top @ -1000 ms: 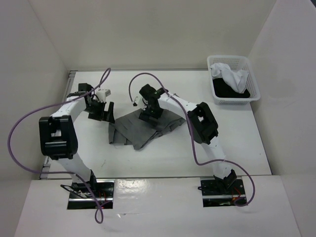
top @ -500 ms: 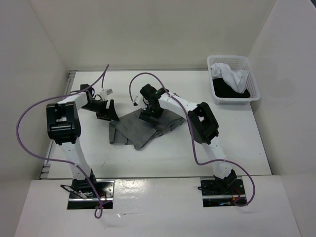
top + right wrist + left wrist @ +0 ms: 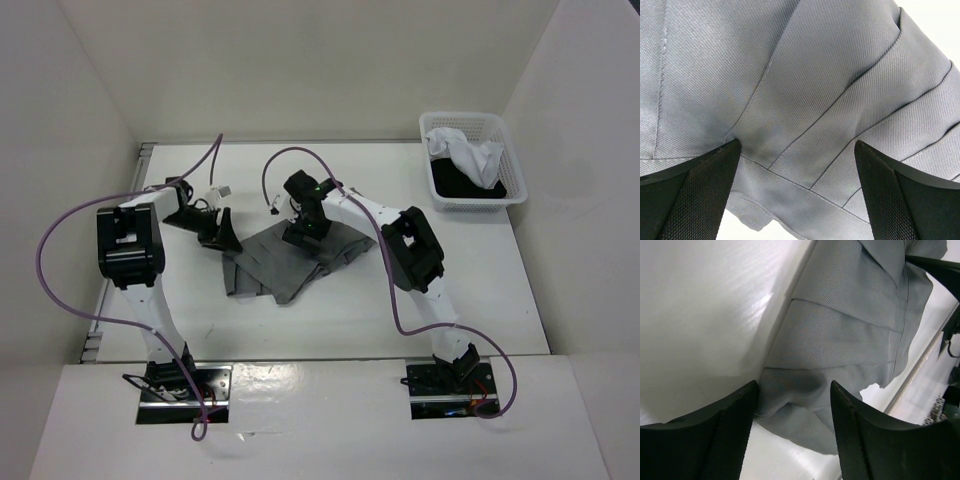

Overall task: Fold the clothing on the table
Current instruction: Fold the skirt

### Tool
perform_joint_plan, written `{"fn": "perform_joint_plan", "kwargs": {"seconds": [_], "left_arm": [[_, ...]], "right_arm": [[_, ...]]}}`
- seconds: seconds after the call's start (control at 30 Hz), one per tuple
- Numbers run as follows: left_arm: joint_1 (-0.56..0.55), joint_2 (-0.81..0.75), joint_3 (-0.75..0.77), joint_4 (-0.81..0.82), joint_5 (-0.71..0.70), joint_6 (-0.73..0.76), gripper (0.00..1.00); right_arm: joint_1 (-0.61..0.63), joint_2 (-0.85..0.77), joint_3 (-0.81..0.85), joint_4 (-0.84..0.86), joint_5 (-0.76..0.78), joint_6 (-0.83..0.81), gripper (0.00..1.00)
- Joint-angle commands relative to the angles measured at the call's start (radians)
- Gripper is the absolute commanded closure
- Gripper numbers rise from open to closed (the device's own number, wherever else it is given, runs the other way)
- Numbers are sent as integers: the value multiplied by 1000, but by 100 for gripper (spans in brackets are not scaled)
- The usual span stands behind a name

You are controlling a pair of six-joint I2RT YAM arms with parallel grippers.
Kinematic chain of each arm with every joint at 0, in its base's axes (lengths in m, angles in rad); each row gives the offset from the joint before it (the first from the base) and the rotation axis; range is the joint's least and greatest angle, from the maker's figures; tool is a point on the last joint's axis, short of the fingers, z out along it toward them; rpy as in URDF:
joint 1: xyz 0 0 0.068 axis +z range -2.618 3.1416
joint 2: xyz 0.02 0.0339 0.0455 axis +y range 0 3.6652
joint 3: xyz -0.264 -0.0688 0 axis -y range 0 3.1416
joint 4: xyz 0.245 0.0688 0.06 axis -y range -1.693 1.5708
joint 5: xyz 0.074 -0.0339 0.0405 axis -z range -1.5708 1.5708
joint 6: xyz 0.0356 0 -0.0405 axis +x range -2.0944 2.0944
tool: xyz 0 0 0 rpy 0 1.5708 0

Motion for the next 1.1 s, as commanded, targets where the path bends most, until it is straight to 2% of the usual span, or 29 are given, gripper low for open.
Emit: {"fn": "perform_joint_plan", "kwargs": {"seconds": [0.0, 0.13, 0.17, 0.27, 0.3, 0.33, 0.47, 0.67, 0.87, 1.07], "left_arm": [[-10, 73, -40, -59, -119, 78, 34], [-30, 82, -40, -70, -131, 87, 51], [-30, 82, -40, -70, -142, 87, 61], [-30, 82, -31, -70, -142, 64, 81], [-40, 82, -31, -61, -142, 64, 97], [-40, 82, -31, -61, -152, 64, 100], [-40, 58, -31, -41, -165, 55, 100], [-40, 13, -40, -19, -194, 37, 100], [-49, 13, -11, -10, -252, 27, 100], [-69, 13, 18, -10, -290, 27, 100]], "right_arm": [[-1, -8, -28, 54, 10, 7, 1], [-1, -8, -28, 63, 10, 7, 1], [-1, -8, -28, 63, 10, 16, 1], [-1, -18, -37, 63, 10, 16, 1], [-1, -18, -37, 72, 10, 16, 1], [-1, -18, -37, 73, 10, 16, 1], [-10, -48, -37, 73, 10, 25, 1], [-49, -188, -28, 60, -95, 44, 1], [-205, -309, -8, -6, -350, 10, 1], [-357, -265, -49, -6, -408, -30, 1]]}}
